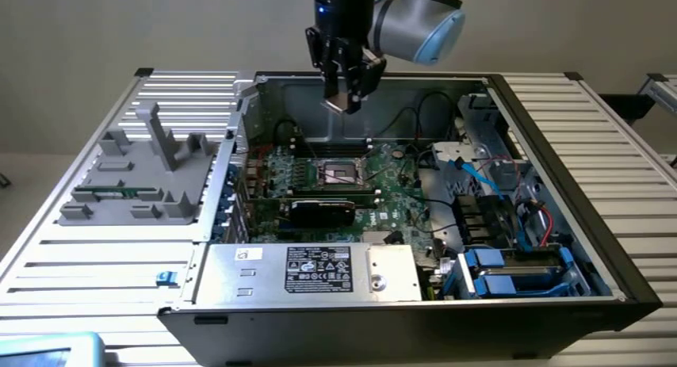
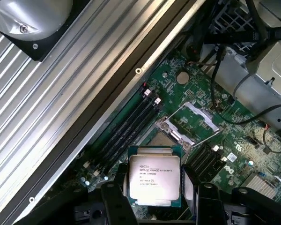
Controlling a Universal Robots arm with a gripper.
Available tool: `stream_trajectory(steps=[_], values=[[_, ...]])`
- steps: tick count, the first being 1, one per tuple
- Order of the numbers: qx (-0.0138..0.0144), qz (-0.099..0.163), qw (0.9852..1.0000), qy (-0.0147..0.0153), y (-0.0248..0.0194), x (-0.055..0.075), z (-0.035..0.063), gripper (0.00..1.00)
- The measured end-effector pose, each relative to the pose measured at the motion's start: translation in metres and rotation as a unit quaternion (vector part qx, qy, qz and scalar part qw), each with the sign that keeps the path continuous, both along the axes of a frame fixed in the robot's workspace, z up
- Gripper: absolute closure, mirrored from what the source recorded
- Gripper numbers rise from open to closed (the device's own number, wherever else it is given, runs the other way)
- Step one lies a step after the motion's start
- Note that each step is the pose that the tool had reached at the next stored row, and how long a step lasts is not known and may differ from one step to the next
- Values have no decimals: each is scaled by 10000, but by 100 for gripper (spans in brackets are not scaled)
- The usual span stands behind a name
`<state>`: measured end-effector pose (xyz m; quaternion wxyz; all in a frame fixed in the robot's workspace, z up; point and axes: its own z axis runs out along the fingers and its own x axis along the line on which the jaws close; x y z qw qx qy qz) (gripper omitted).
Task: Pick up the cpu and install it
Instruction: 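Place the cpu into insertion slot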
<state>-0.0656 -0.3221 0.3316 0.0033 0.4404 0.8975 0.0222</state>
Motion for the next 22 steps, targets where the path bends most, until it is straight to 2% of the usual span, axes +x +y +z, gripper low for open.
stream_trajectory(steps=[5,10,15,22], values=[[0,-425,9991,0,0,0,-4,45],[0,-851,9964,0,0,0,-7,45],[0,-1260,9920,0,0,0,-11,45],[0,-1775,9841,0,0,0,-14,45]])
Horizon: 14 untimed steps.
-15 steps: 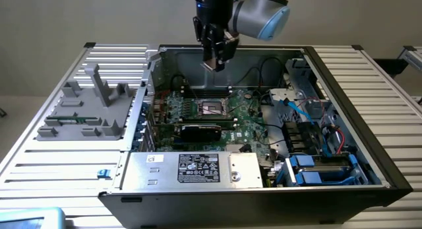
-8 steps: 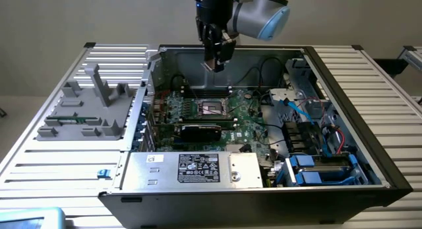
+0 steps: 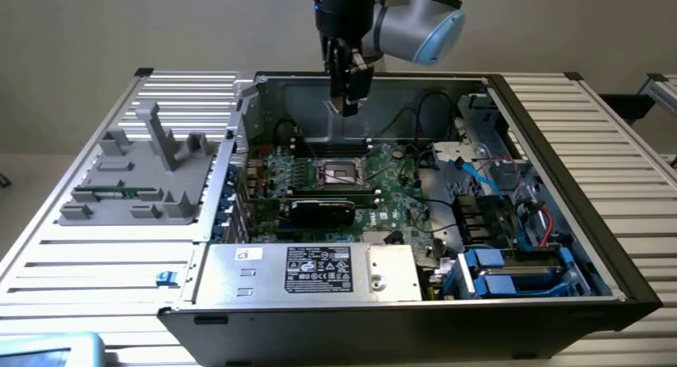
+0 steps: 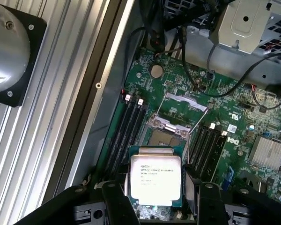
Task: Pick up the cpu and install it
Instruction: 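Place the cpu into insertion slot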
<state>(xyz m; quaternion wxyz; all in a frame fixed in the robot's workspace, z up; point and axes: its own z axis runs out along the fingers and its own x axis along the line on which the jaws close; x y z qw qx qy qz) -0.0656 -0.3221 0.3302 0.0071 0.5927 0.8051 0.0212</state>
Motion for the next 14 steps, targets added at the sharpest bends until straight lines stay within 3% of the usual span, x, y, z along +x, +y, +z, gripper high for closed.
stream_trajectory(steps=[6,12,14], values=[[0,-409,9992,0,0,0,-2,45],[0,-471,9989,0,-1,0,-2,45],[1,-621,9981,0,-1,0,-3,45]])
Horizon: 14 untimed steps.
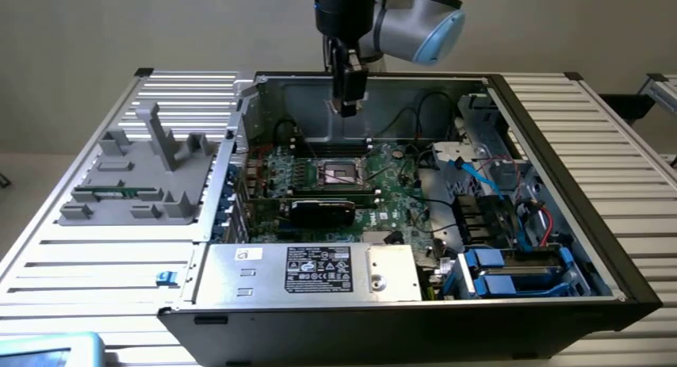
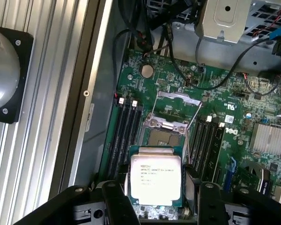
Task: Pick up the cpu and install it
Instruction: 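Place the cpu into insertion slot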
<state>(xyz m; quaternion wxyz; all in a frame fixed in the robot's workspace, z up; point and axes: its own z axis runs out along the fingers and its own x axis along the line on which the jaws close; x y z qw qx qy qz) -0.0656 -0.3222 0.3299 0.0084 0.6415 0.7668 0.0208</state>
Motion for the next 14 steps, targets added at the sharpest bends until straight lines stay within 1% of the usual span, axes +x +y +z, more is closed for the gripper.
stream_trajectory(steps=[4,8,11,14], values=[[0,-335,9994,1,0,0,-1,45],[0,-652,9979,1,0,0,-4,45],[9,-715,9974,1,-29,0,-12,45],[38,-735,9973,3,-61,0,-22,45]])
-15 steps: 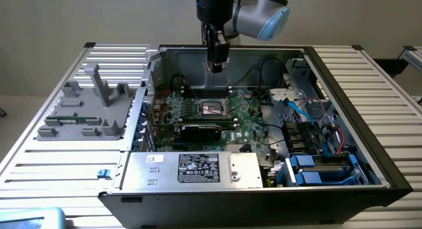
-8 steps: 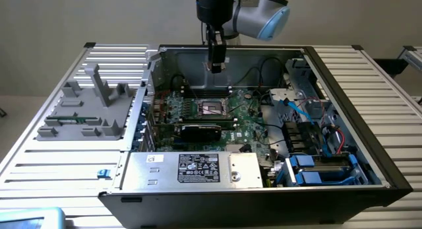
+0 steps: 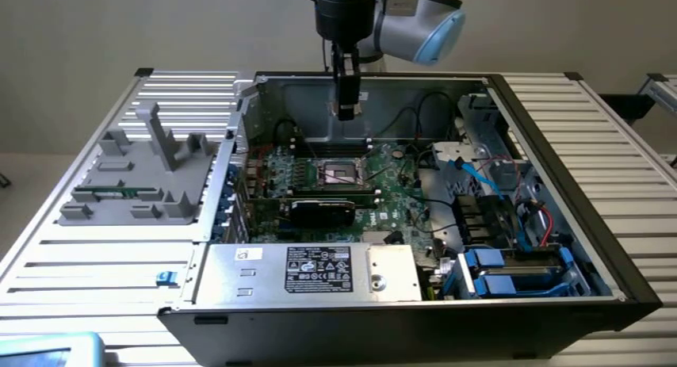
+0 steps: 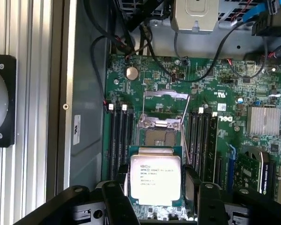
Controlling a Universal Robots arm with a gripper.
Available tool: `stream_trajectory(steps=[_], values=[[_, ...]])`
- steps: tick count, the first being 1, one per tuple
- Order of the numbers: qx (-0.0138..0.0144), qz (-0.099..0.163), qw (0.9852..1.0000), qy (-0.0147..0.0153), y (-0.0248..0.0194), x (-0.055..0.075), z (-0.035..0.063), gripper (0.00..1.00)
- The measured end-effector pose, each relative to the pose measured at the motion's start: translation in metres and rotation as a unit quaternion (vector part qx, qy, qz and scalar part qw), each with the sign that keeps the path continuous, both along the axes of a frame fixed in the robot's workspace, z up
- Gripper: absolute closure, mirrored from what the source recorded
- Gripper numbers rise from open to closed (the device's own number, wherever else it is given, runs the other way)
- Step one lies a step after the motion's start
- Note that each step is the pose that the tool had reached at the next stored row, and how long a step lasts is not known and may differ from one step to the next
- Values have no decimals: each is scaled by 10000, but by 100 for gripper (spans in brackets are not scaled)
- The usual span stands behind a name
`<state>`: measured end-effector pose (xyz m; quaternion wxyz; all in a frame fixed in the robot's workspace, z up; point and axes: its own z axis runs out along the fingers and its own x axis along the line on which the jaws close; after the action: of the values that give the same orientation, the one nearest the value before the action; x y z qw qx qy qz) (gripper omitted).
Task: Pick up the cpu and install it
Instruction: 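Place the cpu into insertion slot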
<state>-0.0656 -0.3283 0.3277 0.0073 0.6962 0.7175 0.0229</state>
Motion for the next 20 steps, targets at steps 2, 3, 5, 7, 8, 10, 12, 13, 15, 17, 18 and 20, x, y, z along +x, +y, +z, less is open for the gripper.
stream_trajectory(steps=[2,3,5,7,8,10,12,13,15,17,18,20], values=[[1,-1,10000,0,0,0,0,45],[1,-1,10000,0,0,0,0,45],[9,-53,10000,-1,-1,0,-2,45],[12,-182,9998,-2,-1,1,-9,45],[12,-222,9998,-1,-2,0,-13,45],[11,-249,9997,-2,-19,0,-26,45],[16,-264,9996,-3,-63,0,-58,45],[18,-277,9996,-3,-78,0,-76,45],[16,-332,9994,-2,-89,0,-112,45],[17,-429,9991,-2,-89,0,-147,45],[17,-480,9988,-2,-88,0,-167,45],[17,-570,9984,-2,-89,0,-203,45]])
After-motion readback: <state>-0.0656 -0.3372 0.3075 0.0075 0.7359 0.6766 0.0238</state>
